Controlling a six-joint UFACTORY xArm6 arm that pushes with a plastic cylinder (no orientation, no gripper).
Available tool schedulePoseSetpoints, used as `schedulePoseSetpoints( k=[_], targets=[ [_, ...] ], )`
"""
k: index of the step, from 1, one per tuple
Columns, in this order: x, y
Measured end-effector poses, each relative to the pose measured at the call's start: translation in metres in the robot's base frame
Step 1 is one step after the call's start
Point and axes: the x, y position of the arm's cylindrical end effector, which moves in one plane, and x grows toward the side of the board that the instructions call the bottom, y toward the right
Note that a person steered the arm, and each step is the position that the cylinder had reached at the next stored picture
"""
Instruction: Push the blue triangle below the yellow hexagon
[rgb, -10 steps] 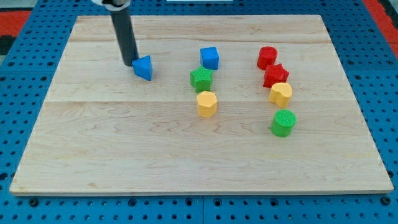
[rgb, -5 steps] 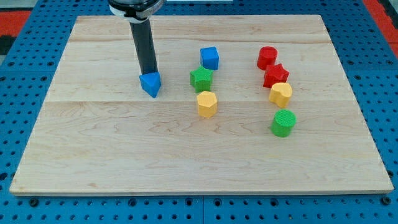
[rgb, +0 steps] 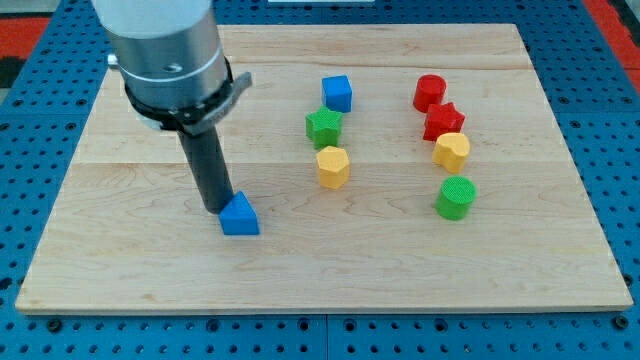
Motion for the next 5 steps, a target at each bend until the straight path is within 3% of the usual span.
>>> schedulePoseSetpoints(
  k=[3, 5],
  targets=[
    [0.052, 0.001],
    [0.047, 0.014]
  ],
)
